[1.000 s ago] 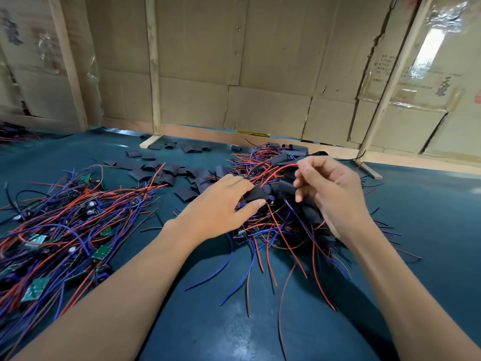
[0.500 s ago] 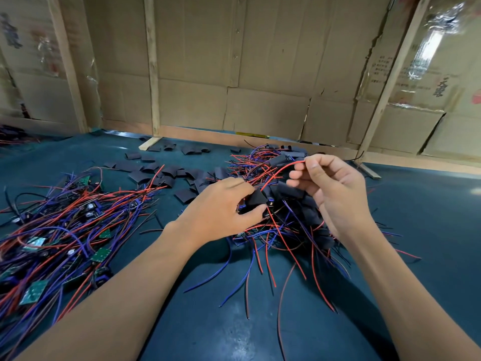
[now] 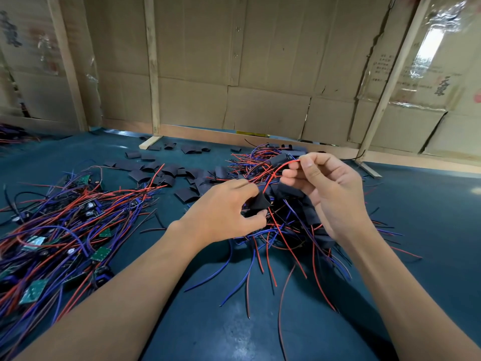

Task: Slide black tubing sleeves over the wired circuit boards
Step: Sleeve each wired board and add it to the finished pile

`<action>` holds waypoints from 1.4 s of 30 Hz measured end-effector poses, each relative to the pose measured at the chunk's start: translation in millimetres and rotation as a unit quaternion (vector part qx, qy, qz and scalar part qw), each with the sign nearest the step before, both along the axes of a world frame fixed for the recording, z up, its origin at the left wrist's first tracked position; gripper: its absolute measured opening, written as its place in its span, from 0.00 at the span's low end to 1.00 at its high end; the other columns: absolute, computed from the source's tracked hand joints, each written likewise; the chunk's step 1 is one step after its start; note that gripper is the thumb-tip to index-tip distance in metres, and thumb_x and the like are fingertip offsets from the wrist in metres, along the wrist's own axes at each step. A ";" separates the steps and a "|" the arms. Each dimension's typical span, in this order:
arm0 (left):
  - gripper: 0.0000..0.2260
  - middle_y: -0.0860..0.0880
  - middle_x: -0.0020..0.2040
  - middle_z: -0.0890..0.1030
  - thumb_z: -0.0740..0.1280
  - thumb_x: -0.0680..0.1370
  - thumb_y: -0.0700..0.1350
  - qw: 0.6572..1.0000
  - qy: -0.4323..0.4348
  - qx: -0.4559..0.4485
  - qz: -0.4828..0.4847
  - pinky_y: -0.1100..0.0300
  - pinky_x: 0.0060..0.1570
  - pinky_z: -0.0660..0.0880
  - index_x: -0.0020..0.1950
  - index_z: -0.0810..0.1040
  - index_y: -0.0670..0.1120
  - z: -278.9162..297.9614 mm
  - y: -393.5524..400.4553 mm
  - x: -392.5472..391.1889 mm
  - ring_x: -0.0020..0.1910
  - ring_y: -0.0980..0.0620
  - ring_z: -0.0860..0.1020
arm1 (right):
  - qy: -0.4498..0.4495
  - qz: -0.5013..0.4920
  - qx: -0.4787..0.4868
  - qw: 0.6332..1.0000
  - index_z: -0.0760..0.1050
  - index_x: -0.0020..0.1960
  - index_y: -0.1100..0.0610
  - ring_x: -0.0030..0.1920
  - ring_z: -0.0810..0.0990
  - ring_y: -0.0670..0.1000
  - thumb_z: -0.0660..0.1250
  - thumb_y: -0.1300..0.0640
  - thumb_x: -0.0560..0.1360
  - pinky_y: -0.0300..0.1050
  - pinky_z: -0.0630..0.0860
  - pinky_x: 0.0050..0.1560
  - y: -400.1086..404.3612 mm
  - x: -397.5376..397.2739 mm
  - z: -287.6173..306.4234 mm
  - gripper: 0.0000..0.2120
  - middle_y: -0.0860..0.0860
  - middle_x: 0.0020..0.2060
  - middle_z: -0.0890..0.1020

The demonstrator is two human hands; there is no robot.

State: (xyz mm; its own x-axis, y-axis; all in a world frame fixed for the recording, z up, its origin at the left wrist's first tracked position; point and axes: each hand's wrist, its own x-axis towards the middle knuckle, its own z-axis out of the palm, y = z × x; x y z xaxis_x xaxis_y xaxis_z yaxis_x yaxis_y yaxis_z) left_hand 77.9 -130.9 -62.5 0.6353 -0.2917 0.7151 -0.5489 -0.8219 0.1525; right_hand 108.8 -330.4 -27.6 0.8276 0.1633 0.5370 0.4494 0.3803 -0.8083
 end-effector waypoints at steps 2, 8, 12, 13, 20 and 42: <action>0.12 0.51 0.36 0.69 0.73 0.73 0.48 1.000 -0.002 -0.001 -0.006 0.64 0.39 0.61 0.40 0.74 0.42 0.3 0.0 0.4 0.36 0.51 0.66 | 0.008 -0.008 0.015 1.000 0.77 0.50 0.64 0.45 0.86 0.57 0.63 0.63 0.82 0.48 0.82 0.49 -1.2 0.9 0.3 0.05 0.57 0.42 0.85; 0.13 0.55 0.35 0.66 0.71 0.74 0.49 0.999 0.027 -0.016 -0.017 0.61 0.38 0.63 0.39 0.67 0.49 -2.8 -1.2 4.4 0.36 0.51 0.67 | 0.026 -0.013 0.026 0.999 0.77 0.50 0.64 0.44 0.86 0.56 0.64 0.64 0.82 0.47 0.82 0.49 -0.2 0.4 1.1 0.05 0.57 0.41 0.85; 0.12 0.56 0.34 0.68 0.60 0.75 0.57 0.994 0.101 -0.047 0.010 0.61 0.35 0.61 0.37 0.63 0.53 -3.1 1.3 8.5 0.35 0.55 0.69 | 0.046 0.013 0.043 0.998 0.77 0.50 0.64 0.44 0.86 0.56 0.63 0.64 0.81 0.48 0.82 0.48 1.2 -3.7 3.9 0.05 0.58 0.41 0.85; 0.12 0.56 0.34 0.69 0.58 0.75 0.58 0.991 0.122 -0.056 0.009 0.61 0.34 0.61 0.37 0.63 0.53 -3.5 2.3 9.2 0.34 0.56 0.69 | 0.053 0.021 0.050 0.997 0.77 0.50 0.64 0.43 0.86 0.56 0.64 0.64 0.81 0.47 0.82 0.48 1.7 -4.5 4.4 0.05 0.58 0.42 0.85; 0.10 0.51 0.28 0.62 0.57 0.72 0.48 0.814 0.383 -0.397 -0.183 0.62 0.26 0.54 0.35 0.66 0.42 2.2 -5.7 4.1 0.24 0.53 0.56 | 0.123 0.040 0.052 0.990 0.76 0.58 0.63 0.36 0.83 0.54 0.68 0.45 0.75 0.45 0.80 0.32 14.0 -9.2 5.9 0.23 0.59 0.40 0.83; 0.17 0.51 0.27 0.61 0.56 0.74 0.55 0.662 0.506 -0.446 -0.327 0.59 0.25 0.49 0.45 0.72 0.41 19.2 -3.1 -2.0 0.24 0.55 0.53 | 0.095 0.036 -0.096 0.990 0.85 0.47 0.63 0.29 0.72 0.51 0.71 0.61 0.77 0.40 0.66 0.24 26.0 -22.0 -2.4 0.06 0.56 0.30 0.77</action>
State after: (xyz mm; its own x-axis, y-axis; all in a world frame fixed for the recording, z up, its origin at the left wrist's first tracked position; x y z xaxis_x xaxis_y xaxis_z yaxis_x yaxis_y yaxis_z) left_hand 75.9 -134.0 -43.3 0.8664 -0.4907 0.0927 0.0118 0.2057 0.9785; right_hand 86.8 -304.4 -30.0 0.8937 0.3090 0.3252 0.2591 0.2363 -0.9365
